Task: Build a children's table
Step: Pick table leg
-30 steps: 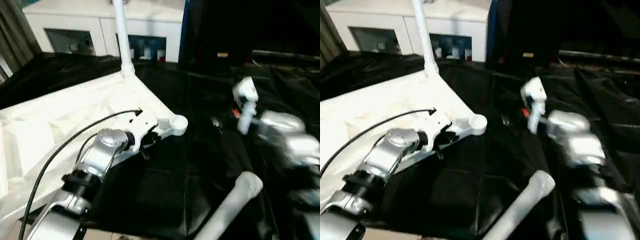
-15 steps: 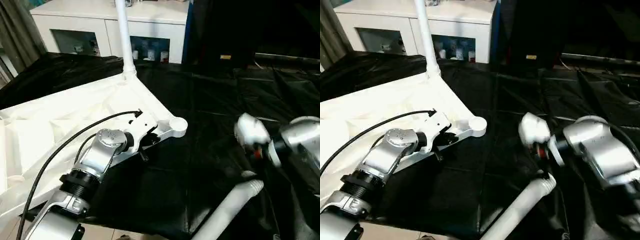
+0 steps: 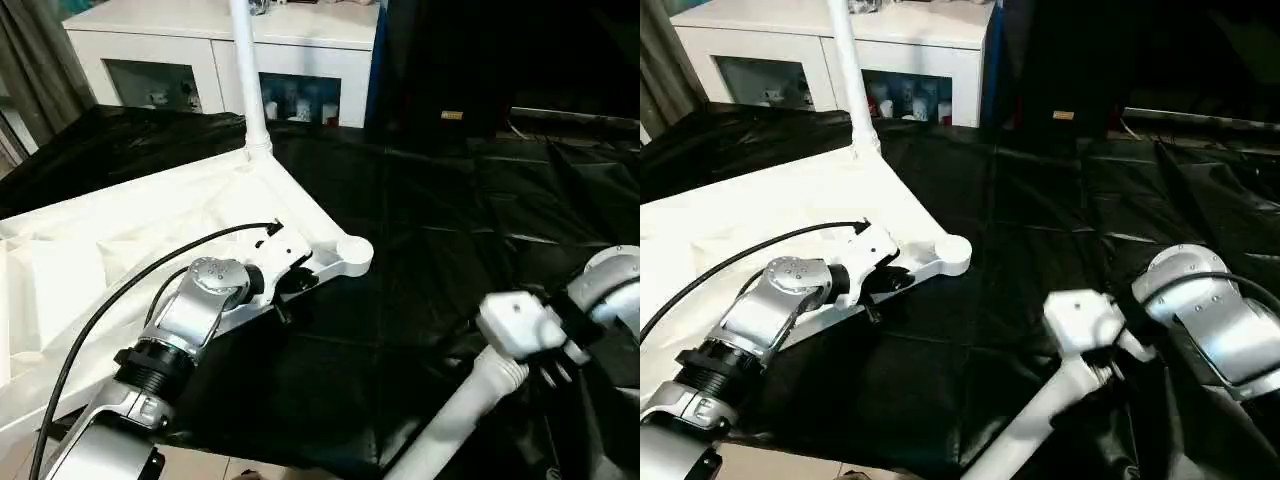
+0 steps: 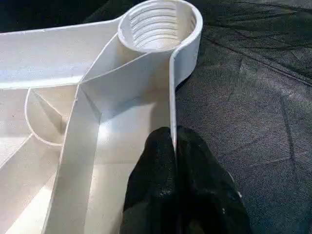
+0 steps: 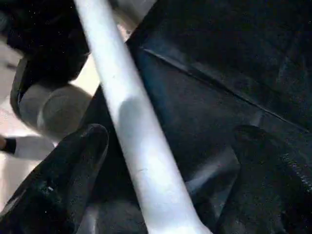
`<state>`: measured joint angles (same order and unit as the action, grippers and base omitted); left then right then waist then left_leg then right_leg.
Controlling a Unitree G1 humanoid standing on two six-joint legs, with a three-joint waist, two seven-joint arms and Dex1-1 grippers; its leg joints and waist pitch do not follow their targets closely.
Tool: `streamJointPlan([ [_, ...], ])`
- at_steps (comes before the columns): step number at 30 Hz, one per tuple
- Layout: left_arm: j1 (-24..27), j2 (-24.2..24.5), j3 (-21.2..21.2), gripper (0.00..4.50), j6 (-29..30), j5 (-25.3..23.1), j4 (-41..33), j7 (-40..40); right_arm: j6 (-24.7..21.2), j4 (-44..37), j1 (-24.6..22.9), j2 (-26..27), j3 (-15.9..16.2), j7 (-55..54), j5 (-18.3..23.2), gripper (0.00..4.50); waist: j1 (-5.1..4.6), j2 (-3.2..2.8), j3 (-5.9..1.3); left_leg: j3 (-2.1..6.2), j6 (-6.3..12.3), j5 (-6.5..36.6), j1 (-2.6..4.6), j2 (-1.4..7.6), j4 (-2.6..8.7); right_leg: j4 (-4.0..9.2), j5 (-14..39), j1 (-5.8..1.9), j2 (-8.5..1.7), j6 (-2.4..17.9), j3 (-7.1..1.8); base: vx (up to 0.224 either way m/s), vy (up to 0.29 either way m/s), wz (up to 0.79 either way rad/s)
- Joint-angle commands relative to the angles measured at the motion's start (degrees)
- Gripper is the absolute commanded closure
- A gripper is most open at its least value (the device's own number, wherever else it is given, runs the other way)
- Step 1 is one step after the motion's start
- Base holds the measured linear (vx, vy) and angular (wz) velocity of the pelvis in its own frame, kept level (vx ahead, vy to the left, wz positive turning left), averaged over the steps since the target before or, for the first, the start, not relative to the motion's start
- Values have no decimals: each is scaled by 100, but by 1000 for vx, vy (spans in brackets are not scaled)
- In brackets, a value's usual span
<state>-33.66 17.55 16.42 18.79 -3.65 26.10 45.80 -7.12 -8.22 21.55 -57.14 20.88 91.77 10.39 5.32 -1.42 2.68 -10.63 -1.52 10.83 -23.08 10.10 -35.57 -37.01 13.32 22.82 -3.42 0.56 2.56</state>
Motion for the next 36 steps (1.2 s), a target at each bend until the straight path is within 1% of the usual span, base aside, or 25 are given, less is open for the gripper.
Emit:
streamJointPlan([
  [1,-70,77,-3,450,-148,-45,-39,9,212,-202,-93,-102,52,73,-79,8,45,49,-395,199,792,561,139,383,334,395,-609,-336,-521,1598,-257,0,0,0],
  [4,-76,81,1,450,-158,-47,-30,13,305,-244,-160,-100,55,73,-130,8,39,43,-396,204,814,564,132,377,334,393,-633,-338,-519,1616,-248,0,0,0],
  [6,-87,82,6,450,-174,-47,-12,20,585,-197,-272,-22,98,13,-410,8,40,37,-393,206,776,656,143,387,338,408,-501,-327,-529,1605,-251,0,0,0],
  [7,-97,77,11,450,-183,-50,-1,24,953,22,-351,90,274,-141,-767,8,40,42,-395,203,766,652,139,387,333,407,-509,-322,-529,1605,-252,0,0,0],
  [8,-101,76,14,450,-188,-54,5,24,1151,231,-365,158,419,-315,-1005,8,32,32,-391,201,745,648,137,379,335,412,-518,-309,-527,1620,-246,0,0,0],
  [9,-109,75,15,450,-193,-53,14,30,1341,462,-362,246,573,-488,-1239,8,21,29,-396,197,736,634,136,365,329,407,-562,-318,-519,1644,-246,0,0,0],
  [11,-121,75,18,450,-205,-57,30,36,1437,792,-365,384,799,-780,-1557,8,1,30,-391,194,720,650,140,352,331,417,-528,-312,-505,1677,-234,0,0,0],
  [12,-128,75,20,450,-212,-59,41,41,1513,922,-375,451,891,-868,-1670,8,-5,30,-392,197,716,646,130,353,331,412,-525,-323,-507,1671,-240,0,0,0],
  [13,-129,76,20,450,-213,-59,43,42,1530,944,-379,462,905,-882,-1689,8,-3,30,-395,196,719,645,133,350,327,406,-535,-322,-501,1668,-238,0,0,0],
  [14,-137,76,22,450,-220,-61,55,46,1596,1040,-414,510,965,-958,-1789,33,2,34,-394,192,740,667,131,349,325,408,-549,-338,-510,1643,-249,0,0,0],
  [15,-147,77,23,450,-226,-62,68,49,1666,1131,-504,547,1001,-1046,-1907,33,4,6,-379,203,743,731,143,366,341,421,-466,-326,-511,1628,-246,0,0,0],
  [17,-157,77,29,450,-237,-66,84,49,1773,1218,-729,577,957,-1156,-2031,53,-6,-3,-370,211,705,866,156,380,358,439,-339,-321,-511,1624,-247,0,0,0],
  [18,-158,76,27,450,-233,-63,83,51,1813,1207,-813,555,929,-1178,-2021,53,-12,-9,-343,213,650,1058,176,384,384,477,-117,-315,-511,1614,-246,0,0,0],
  [19,-159,75,26,450,-232,-60,84,53,1879,1234,-858,544,925,-1211,-2023,66,-15,-10,-334,217,612,1170,188,391,402,496,14,-320,-518,1601,-245,0,0,0],
  [21,-157,76,29,450,-235,-60,82,56,1994,1284,-935,511,922,-1278,-2019,79,-45,-7,-281,229,419,1634,242,393,471,570,706,-329,-515,1533,-243,0,0,0],
  [23,-150,76,34,450,-238,-62,78,61,2139,1342,-1037,448,927,-1363,-2004,94,-57,-5,-278,235,321,1788,266,395,491,595,926,-334,-523,1490,-252,0,0,0],
  [24,-151,75,34,450,-241,-61,83,64,2196,1367,-1073,424,925,-1390,-1988,106,-65,-1,-276,241,260,1831,274,398,510,607,995,-340,-529,1442,-261,0,0,0],
  [25,-151,75,35,450,-241,-61,84,65,2204,1371,-1078,421,925,-1393,-1987,114,-66,-8,-272,244,252,1860,283,399,518,612,1023,-337,-526,1436,-261,0,0,0],
  [26,-152,75,35,450,-250,-60,92,71,2333,1468,-1152,409,925,-1437,-1959,126,-72,-9,-266,246,234,1924,288,397,528,631,1096,-348,-538,1420,-261,0,0,0],
  [27,-153,76,36,450,-258,-59,96,74,2431,1585,-1204,436,918,-1461,-1965,126,-69,-9,-277,248,229,1910,287,394,533,635,1068,-357,-540,1406,-266,0,0,0],
  [28,-153,76,36,450,-258,-59,96,74,2431,1585,-1204,436,918,-1461,-1965,136,-66,-9,-283,249,234,1883,288,398,534,634,1004,-356,-543,1410,-270,0,0,0],
  [30,-153,77,37,450,-272,-57,100,80,2619,1834,-1265,546,909,-1528,-2028,152,-77,-8,-290,243,261,1880,285,389,532,630,870,-348,-535,1443,-265,0,0,0],
  [32,-150,79,41,450,-277,-58,97,89,2653,1896,-1279,588,915,-1560,-2063,165,-83,-8,-287,248,269,1884,272,387,540,633,855,-355,-533,1438,-262,0,0,0],
  [33,-148,80,44,450,-281,-59,94,95,2674,1934,-1290,615,919,-1581,-2086,182,-94,-1,-284,250,245,1998,292,390,554,646,939,-344,-523,1411,-257,0,0,0],
  [36,-130,85,50,450,-309,-56,72,148,2792,2073,-1403,728,930,-1639,-1960,197,-118,0,-266,254,184,2255,319,384,579,691,1260,-334,-529,1371,-247,0,0,0],
])
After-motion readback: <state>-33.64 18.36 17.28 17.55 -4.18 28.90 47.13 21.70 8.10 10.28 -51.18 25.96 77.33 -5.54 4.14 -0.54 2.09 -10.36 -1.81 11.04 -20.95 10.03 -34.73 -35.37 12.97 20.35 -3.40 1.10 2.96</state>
